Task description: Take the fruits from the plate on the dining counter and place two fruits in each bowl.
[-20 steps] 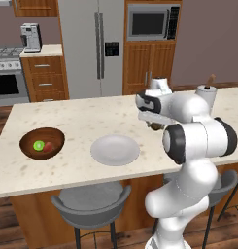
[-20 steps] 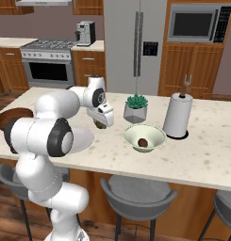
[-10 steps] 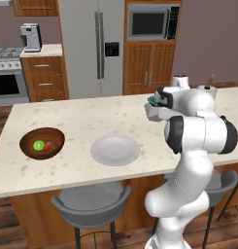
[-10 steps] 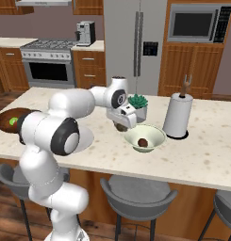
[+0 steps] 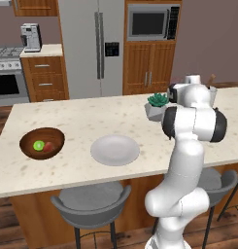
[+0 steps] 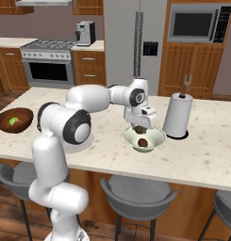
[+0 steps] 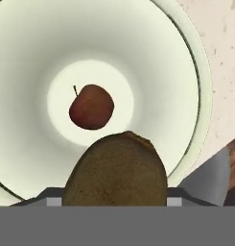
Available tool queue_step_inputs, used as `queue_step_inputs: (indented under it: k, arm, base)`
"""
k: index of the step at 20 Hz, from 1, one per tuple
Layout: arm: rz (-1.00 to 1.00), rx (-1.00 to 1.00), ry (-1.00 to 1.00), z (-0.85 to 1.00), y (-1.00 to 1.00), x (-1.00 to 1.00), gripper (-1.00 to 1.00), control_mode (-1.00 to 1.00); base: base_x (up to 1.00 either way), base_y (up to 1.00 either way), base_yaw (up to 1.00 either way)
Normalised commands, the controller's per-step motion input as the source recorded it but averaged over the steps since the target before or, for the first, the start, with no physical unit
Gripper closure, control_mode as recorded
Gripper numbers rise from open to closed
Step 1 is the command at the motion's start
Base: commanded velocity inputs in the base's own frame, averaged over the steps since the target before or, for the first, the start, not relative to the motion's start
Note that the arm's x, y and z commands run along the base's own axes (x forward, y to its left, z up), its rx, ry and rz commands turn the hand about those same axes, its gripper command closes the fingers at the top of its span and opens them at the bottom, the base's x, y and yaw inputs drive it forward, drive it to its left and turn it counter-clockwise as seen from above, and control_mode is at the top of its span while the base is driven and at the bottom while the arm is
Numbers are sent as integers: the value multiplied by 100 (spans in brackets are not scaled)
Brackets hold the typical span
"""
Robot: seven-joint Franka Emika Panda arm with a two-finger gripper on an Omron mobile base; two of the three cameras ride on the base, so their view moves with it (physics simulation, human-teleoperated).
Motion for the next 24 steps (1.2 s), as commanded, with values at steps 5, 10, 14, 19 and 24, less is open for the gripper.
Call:
queue_step_inputs:
  k: [5,10,14,19,24]
  arm:
    - [0,0,1,-28,-42,8,100,-100]
    - [0,0,-3,-36,-2,21,100,-100]
    - [0,0,-2,-28,-7,19,100,-100]
    - [0,0,0,-28,-11,6,100,-100]
    - [0,0,0,-16,-18,0,100,-100]
  base:
    - [0,0,0]
    - [0,0,0]
    - [0,0,0]
    - [0,0,0]
    - [0,0,0]
